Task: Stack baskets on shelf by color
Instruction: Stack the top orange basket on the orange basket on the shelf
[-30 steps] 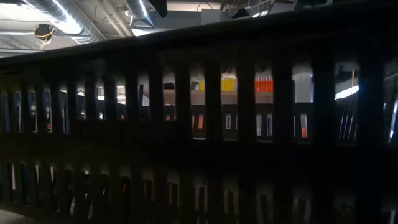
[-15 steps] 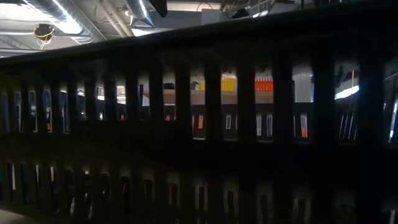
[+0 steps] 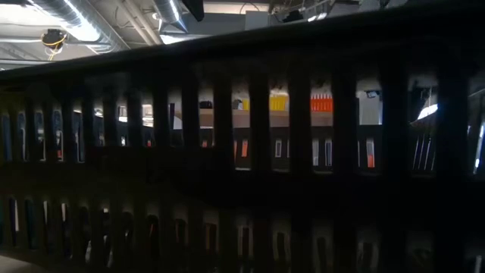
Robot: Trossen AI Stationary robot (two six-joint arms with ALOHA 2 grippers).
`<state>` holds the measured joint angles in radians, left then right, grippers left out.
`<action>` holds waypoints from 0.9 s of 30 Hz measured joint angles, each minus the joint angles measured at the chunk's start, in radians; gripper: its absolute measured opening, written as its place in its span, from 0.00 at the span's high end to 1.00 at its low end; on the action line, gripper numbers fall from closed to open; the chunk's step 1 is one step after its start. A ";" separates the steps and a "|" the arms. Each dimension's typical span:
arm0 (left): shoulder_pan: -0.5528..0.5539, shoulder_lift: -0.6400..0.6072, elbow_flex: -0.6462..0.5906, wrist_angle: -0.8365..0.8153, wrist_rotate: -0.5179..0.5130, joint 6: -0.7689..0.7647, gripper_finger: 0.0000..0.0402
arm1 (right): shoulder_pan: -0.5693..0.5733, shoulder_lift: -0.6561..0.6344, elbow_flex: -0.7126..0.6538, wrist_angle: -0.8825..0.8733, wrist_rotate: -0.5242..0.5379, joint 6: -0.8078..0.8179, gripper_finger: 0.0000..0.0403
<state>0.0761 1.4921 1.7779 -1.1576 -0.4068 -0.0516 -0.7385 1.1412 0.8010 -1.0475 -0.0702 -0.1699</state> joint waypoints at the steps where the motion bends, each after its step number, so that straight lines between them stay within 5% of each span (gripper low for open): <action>1: 0.000 0.000 0.000 0.000 0.000 0.000 0.81 | 0.000 0.000 -0.007 0.011 0.008 0.000 0.82; 11: 0.000 0.000 0.000 0.000 0.000 -0.001 0.81 | -0.001 0.000 -0.047 0.057 0.170 0.009 0.82; 16: 0.000 0.000 0.000 0.000 0.000 -0.002 0.81 | -0.001 0.005 -0.047 0.062 0.090 0.008 0.82; 27: 0.000 0.000 0.000 0.000 0.000 -0.002 0.81 | -0.001 0.100 -0.047 0.097 0.122 0.004 0.82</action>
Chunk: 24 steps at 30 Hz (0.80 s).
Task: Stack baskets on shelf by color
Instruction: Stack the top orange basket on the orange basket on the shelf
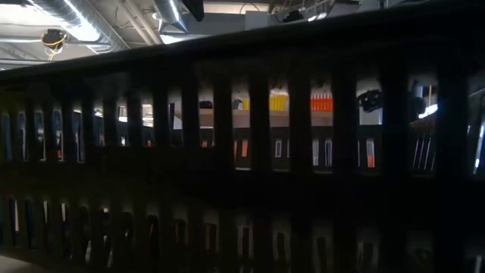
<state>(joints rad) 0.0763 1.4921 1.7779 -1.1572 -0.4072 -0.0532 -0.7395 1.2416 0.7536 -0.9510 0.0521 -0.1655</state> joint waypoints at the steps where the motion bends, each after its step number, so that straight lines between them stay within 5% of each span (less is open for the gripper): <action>1: 0.000 0.000 0.000 0.000 0.000 0.000 0.81 | 0.000 0.009 0.000 0.003 0.000 0.000 0.82; 24: 0.000 0.000 0.000 0.000 0.000 0.000 0.81 | 0.000 0.085 0.005 0.069 0.098 -0.133 0.82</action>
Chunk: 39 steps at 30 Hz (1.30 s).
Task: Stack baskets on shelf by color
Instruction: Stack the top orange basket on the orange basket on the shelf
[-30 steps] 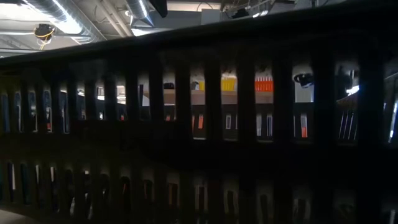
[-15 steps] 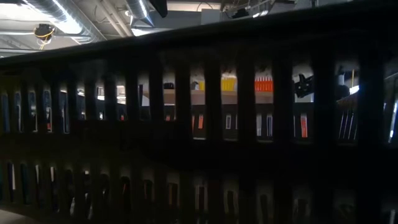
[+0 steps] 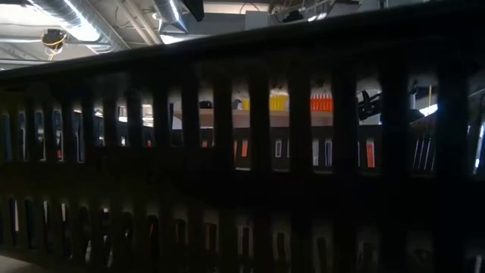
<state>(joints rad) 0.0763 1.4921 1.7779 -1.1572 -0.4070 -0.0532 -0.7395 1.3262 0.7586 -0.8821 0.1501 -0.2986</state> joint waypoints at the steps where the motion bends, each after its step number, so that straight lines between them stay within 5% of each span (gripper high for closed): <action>1: 0.000 0.000 0.000 0.000 0.000 0.000 0.81 | 0.000 0.000 0.000 0.009 0.000 -0.011 0.82; 11: 0.000 0.000 0.000 0.000 0.000 0.000 0.81 | 0.000 0.000 0.001 0.058 0.004 -0.151 0.82; 31: 0.000 0.000 0.000 0.000 0.000 -0.026 0.81 | -0.068 0.001 0.001 0.098 0.059 -0.152 0.82; 39: 0.000 0.000 0.000 0.000 0.000 -0.026 0.81 | -0.142 0.001 0.001 0.103 -0.052 -0.226 0.83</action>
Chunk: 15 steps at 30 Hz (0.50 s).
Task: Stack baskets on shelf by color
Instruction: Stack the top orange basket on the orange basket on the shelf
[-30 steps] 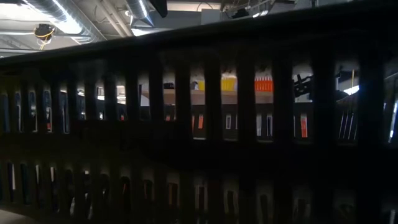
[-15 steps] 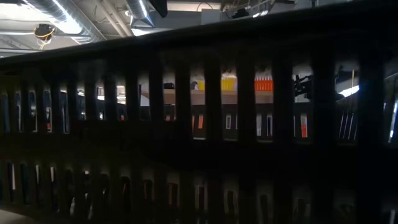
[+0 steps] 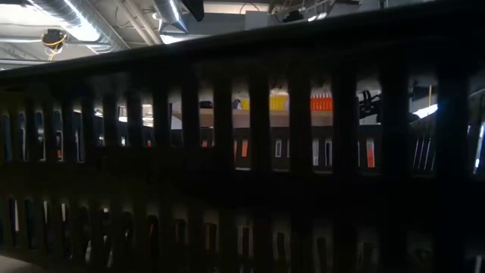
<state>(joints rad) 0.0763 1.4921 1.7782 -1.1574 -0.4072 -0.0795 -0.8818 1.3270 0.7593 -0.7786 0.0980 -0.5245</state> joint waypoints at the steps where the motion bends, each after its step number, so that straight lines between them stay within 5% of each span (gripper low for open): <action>1: 0.000 0.000 0.000 0.000 0.000 0.000 0.81 | -0.001 0.000 0.000 -0.001 -0.001 -0.008 0.84; 8: 0.000 0.000 0.000 0.000 0.000 0.000 0.81 | -0.002 0.000 0.000 -0.007 -0.005 -0.026 0.99; 15: 0.000 0.000 0.000 0.000 0.000 0.000 0.81 | 0.008 0.000 0.030 -0.143 -0.091 0.023 1.00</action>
<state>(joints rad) 0.0765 1.4921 1.7782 -1.1572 -0.4076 -0.0797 -0.8740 1.3273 0.7895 -0.9219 0.0072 -0.5011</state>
